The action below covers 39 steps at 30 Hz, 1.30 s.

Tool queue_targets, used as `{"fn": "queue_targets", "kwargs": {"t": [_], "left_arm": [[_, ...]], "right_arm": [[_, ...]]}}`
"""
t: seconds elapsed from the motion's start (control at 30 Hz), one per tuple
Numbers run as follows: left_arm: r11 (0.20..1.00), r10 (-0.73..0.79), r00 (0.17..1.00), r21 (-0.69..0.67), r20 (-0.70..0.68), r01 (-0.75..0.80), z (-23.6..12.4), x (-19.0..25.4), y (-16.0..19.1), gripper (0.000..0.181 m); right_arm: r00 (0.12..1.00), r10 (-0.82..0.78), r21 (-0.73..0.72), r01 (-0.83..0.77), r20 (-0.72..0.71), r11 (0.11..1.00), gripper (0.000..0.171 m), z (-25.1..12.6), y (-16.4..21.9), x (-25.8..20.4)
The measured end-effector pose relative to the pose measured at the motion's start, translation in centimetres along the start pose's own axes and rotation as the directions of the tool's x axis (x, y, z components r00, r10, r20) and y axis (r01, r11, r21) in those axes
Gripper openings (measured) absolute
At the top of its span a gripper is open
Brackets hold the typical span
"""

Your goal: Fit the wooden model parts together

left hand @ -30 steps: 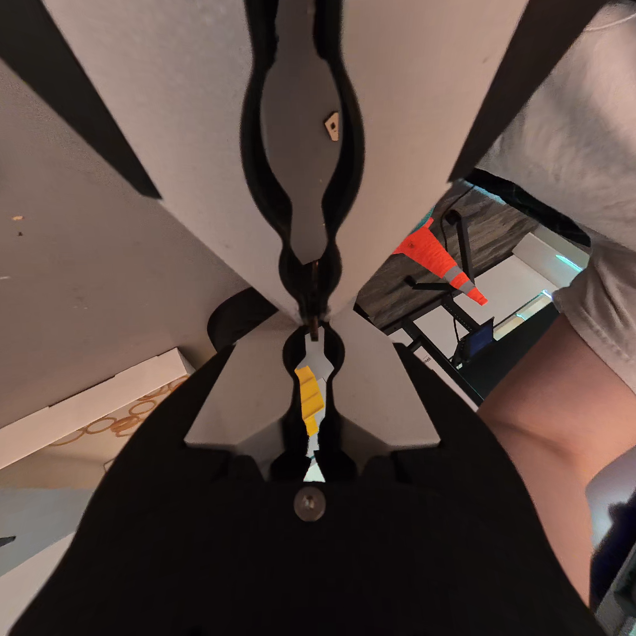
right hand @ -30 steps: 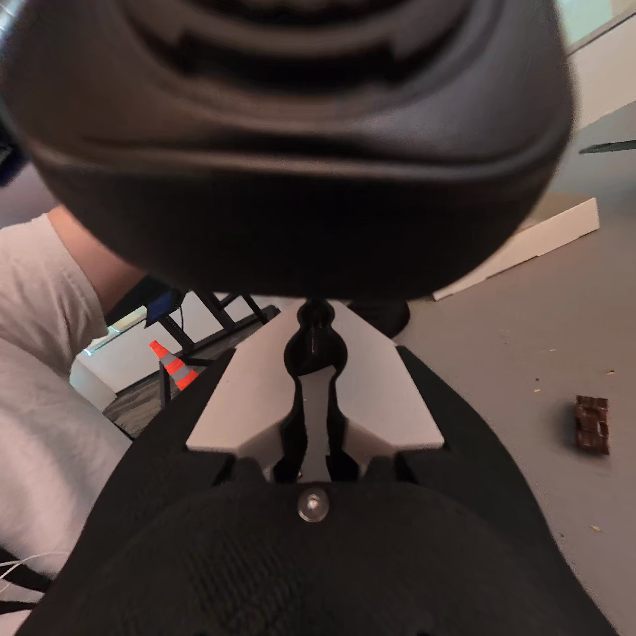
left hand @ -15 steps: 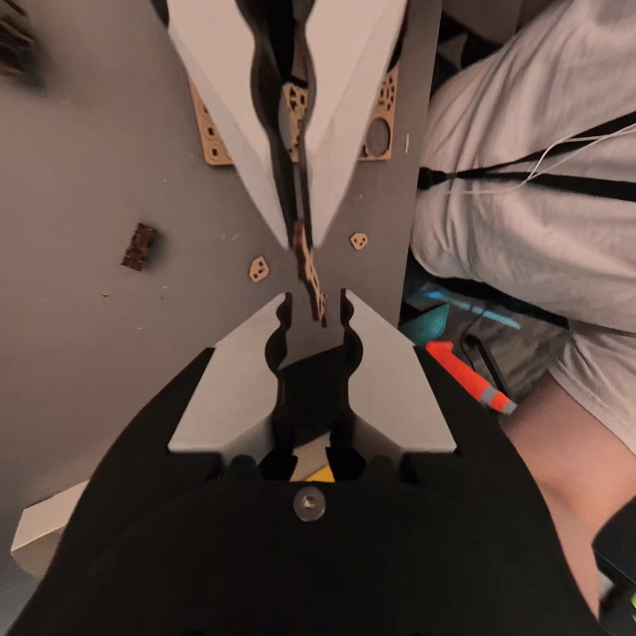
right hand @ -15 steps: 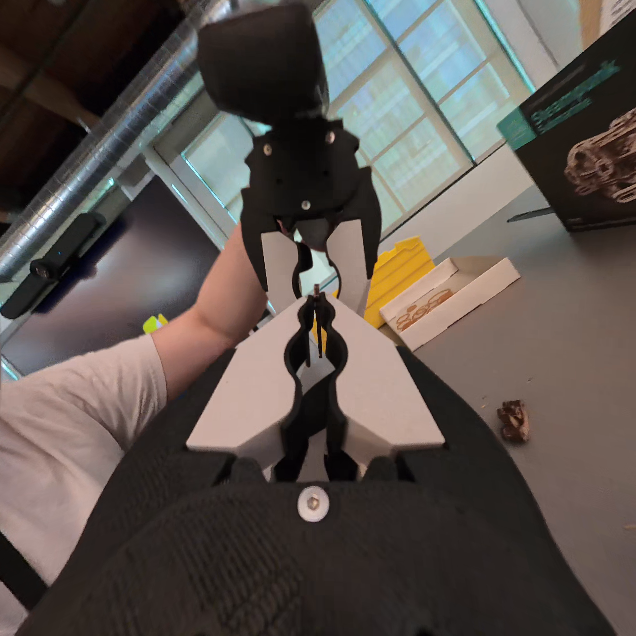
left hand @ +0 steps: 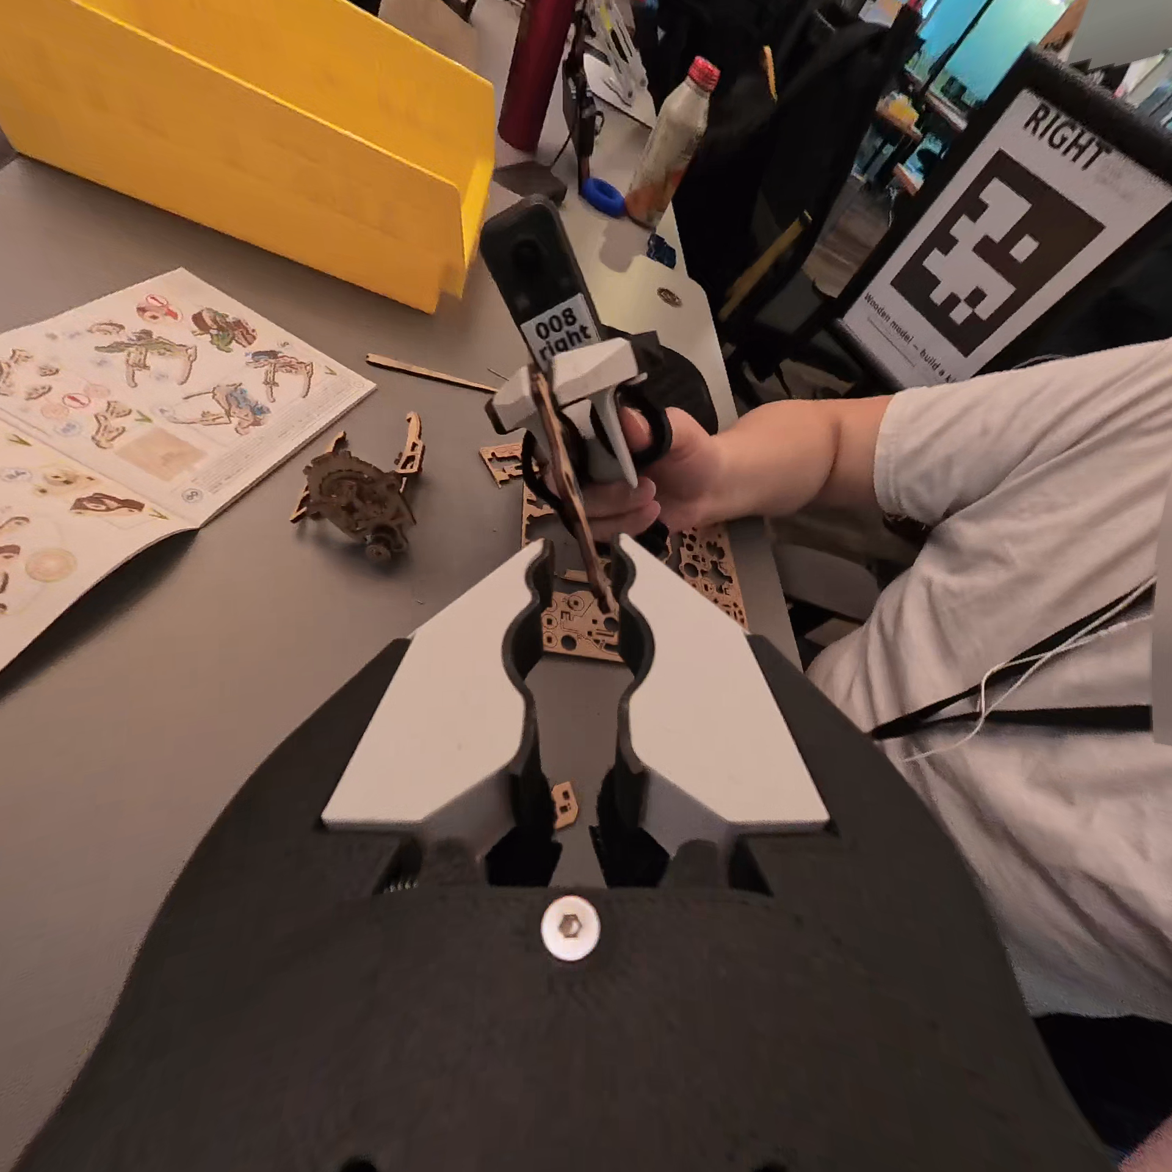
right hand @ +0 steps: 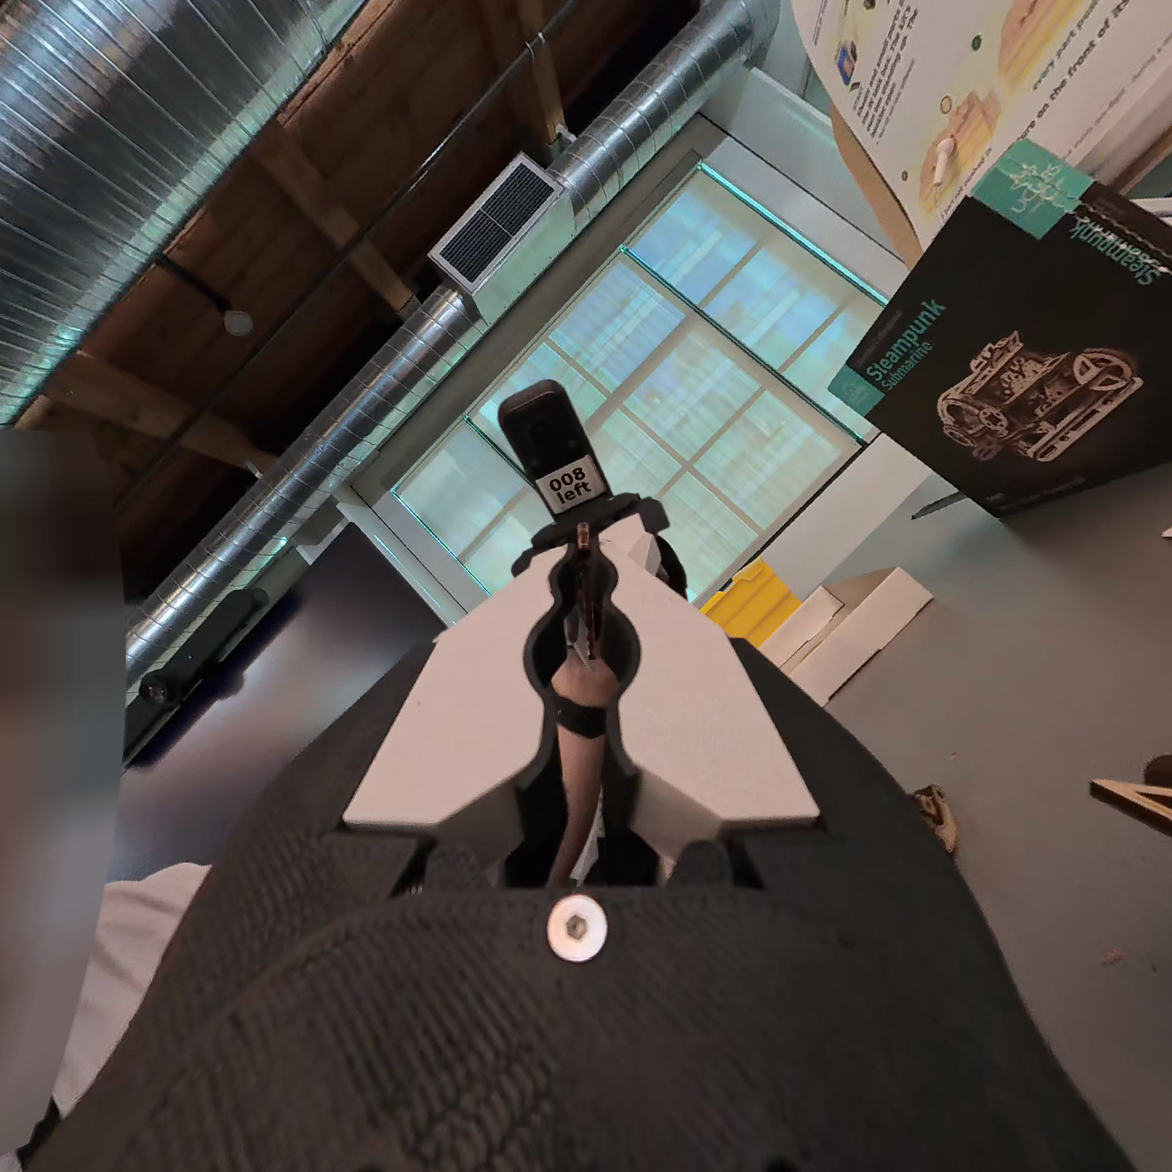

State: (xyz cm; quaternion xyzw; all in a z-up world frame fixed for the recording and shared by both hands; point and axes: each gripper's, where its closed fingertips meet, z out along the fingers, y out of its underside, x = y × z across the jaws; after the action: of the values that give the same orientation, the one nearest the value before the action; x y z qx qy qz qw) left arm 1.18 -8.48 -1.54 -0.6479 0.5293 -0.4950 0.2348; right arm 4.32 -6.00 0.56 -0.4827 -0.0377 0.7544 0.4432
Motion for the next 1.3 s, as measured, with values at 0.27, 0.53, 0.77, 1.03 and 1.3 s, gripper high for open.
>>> {"fn": "queue_targets", "kwargs": {"t": [0.27,0.53,0.77,1.03,1.3], "left_arm": [[0.987,-0.157,0.984,0.003,-0.081,0.158,0.3,-1.0,-0.4,0.013],[0.986,-0.143,0.988,-0.102,-0.064,0.136,0.0,-1.0,-1.3,0.009],[0.971,-0.13,0.99,-0.209,-0.045,0.118,0.4,-0.6,-0.9,0.001],[0.91,-0.014,0.99,-0.407,0.143,0.072,-1.3,-2.9,-0.2,0.0],[0.794,0.186,0.943,-0.607,0.275,0.02,-3.8,-6.9,-1.7,0.0]], "right_arm": [[0.999,-0.048,-0.015,0.049,0.003,0.999,0.0,0.0,0.3,0.3],[0.999,-0.043,-0.019,0.044,0.011,0.999,0.001,0.0,0.2,0.2],[1.0,-0.03,-0.026,0.03,0.01,0.999,0.001,0.1,0.5,0.3],[0.933,-0.292,-0.096,0.277,-0.213,0.956,0.025,-0.5,0.4,2.8],[0.641,-0.754,-0.308,0.695,-0.146,0.65,0.022,1.1,3.9,0.0]]}}
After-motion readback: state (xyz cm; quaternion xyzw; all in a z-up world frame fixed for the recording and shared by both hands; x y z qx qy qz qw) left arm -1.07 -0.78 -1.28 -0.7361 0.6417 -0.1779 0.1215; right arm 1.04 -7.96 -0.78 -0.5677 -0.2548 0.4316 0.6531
